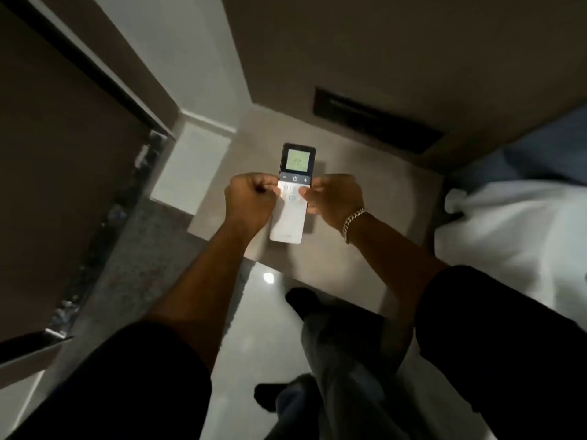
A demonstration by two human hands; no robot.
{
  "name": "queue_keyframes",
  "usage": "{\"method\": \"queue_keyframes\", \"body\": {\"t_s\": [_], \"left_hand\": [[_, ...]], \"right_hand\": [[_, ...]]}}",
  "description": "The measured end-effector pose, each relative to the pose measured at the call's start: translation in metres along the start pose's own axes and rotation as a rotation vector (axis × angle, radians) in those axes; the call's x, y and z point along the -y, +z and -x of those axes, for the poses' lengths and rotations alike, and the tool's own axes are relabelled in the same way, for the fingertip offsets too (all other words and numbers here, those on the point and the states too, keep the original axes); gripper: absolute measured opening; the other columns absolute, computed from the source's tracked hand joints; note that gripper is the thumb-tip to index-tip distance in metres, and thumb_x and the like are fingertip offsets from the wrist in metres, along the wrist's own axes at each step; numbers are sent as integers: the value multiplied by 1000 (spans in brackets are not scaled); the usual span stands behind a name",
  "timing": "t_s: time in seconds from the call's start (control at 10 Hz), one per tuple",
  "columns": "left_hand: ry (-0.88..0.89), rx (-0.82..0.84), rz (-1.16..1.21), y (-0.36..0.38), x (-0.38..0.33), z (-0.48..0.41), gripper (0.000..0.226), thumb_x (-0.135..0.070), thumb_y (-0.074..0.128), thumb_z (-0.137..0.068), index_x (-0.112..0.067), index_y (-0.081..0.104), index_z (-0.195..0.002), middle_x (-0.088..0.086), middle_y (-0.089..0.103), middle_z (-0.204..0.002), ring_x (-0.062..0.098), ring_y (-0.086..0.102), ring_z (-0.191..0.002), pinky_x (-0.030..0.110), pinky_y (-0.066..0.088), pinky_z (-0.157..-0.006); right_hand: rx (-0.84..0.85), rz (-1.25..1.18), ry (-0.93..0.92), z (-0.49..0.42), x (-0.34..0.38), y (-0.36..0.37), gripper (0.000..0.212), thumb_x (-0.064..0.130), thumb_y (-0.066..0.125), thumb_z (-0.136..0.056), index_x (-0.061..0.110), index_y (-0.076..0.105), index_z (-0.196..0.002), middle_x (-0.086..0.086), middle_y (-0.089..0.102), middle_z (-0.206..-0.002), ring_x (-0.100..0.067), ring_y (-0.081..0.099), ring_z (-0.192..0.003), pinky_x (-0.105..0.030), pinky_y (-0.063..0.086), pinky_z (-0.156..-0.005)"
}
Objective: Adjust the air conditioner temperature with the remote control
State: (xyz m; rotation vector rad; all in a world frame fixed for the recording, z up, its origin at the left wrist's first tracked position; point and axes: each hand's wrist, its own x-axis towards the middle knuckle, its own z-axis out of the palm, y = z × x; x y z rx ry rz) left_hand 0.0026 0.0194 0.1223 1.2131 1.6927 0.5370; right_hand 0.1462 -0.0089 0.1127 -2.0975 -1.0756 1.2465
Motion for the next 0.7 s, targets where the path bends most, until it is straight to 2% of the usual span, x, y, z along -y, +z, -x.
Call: {"method": "queue_keyframes", "body": {"t_s": [0.1,0.2,0.3,0.4,0.5,0.6,0.7], "left_hand": [[-57,81,-151,59,54,-14,16,-3,68,-79,-8,76,-93,9,76,-100,19,71,-91,21,53,-80],[-51,118,-220,78,83,-18,19,-4,70,-78,-9,76,-96,6,76,-101,10,65,-85,3,43,-72],[7,203,-294,93,114,-23,28,3,61,-78,-12,76,-97,1,75,-94,9,63,-86,-7,35,-65],[17,305,-323,91,123,-20,41,7,50,-78,-13,74,-105,4,75,-104,19,66,-99,16,46,-84],[-4,367,-314,84,118,-20,43,7,47,-79,-13,73,-107,7,74,-110,20,64,-101,21,45,-87],[-58,324,-234,64,100,-2,35,-3,56,-83,-13,69,-113,8,71,-114,25,62,-112,25,45,-97],[-96,153,-132,30,91,13,35,-12,65,-82,-13,66,-117,6,67,-112,26,61,-113,27,46,-94]], "right_hand": [[-18,35,131,-27,-78,24,21,22,67,-80,2,73,-80,-17,76,-93,-27,71,-84,-40,58,-79],[-45,-78,259,-31,-113,41,14,14,70,-77,2,73,-83,-19,75,-92,-30,73,-79,-45,60,-78],[-91,-104,363,-35,-142,62,13,8,69,-75,3,73,-86,-20,75,-93,-32,72,-83,-46,59,-79],[-179,-169,381,-36,-150,77,16,5,71,-71,4,74,-86,-18,75,-92,-33,71,-88,-44,58,-84],[-207,-142,414,-37,-144,75,14,6,70,-71,7,76,-84,-14,76,-92,-30,71,-88,-39,58,-85],[-204,-24,454,-24,-121,66,14,3,60,-75,12,68,-68,-11,74,-91,-29,70,-92,-25,53,-77],[-131,66,365,-2,-89,67,17,5,57,-79,12,70,-86,-13,72,-103,-29,66,-104,-28,50,-83]]}}
